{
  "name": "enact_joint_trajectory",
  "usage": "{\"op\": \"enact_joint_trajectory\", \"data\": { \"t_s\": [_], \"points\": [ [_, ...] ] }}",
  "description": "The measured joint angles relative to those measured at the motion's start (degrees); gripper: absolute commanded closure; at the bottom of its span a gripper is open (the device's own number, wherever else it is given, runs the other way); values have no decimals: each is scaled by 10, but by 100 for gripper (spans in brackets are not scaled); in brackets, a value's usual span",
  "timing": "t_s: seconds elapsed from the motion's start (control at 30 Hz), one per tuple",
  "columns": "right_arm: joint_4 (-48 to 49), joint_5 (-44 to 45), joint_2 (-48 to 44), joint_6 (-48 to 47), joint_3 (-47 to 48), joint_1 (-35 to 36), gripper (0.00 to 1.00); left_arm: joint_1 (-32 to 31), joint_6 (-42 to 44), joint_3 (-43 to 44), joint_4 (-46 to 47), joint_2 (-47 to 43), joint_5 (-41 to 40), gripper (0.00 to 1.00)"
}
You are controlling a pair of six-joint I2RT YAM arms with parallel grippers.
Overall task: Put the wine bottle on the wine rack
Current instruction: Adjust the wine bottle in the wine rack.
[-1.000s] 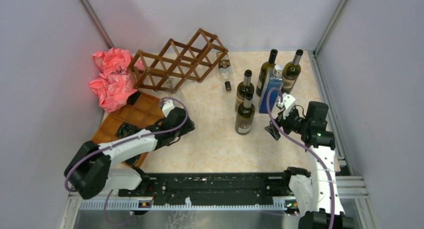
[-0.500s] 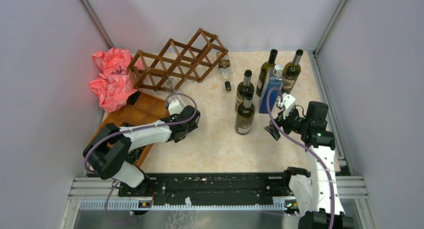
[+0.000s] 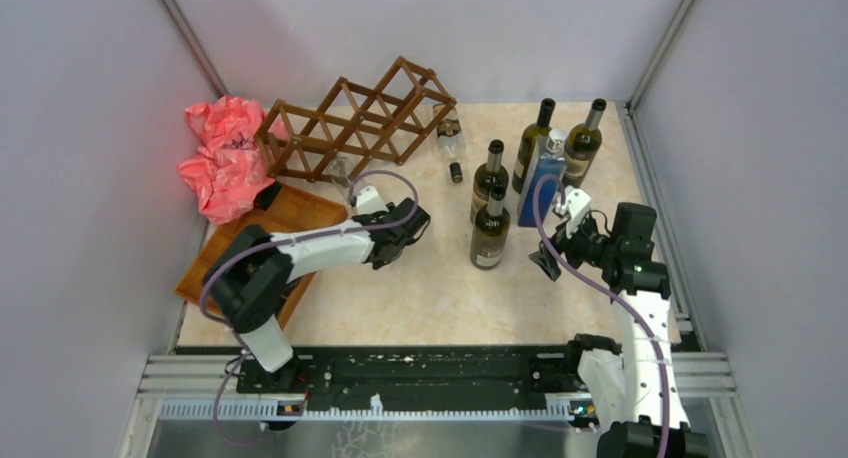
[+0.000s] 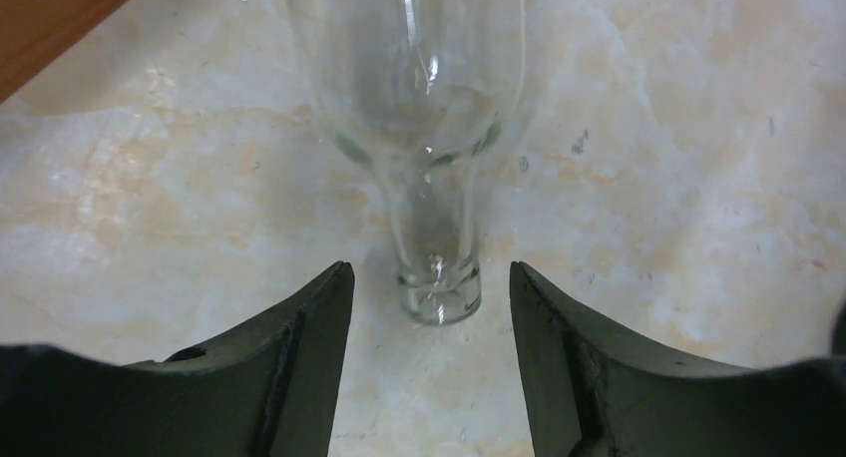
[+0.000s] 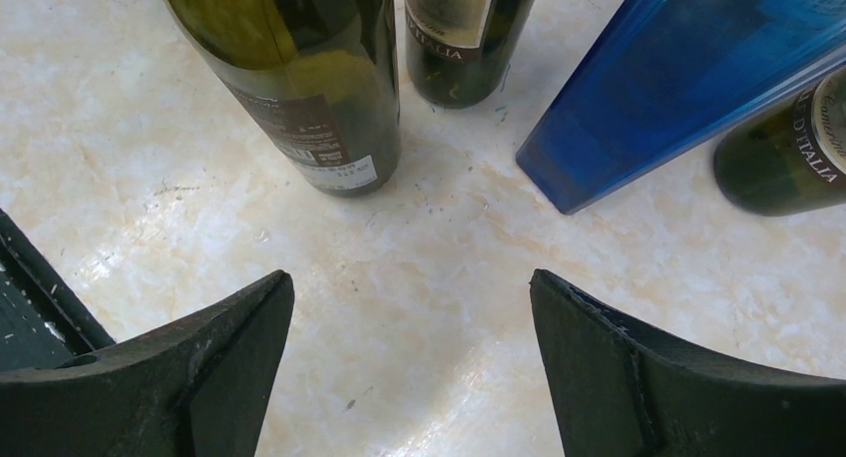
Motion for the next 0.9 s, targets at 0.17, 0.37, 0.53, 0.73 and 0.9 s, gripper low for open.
{"op": "enact_joint_trajectory", "data": {
  "t_s": [0.17,0.37,0.53,0.73,0.9],
  "points": [
    [0,1,0,0,0,0,13,0,-38,93,-76,113,-33,39],
    [0,1,0,0,0,0,13,0,-46,106,-98,131,-64,60],
    [0,1,0,0,0,0,13,0,-40,106,-101,141,-97,89],
    [0,1,0,0,0,0,13,2,-17,106,-103,144,-120,95],
    [0,1,0,0,0,0,13,7,11,103,-104,143,-133,95]
  ]
}}
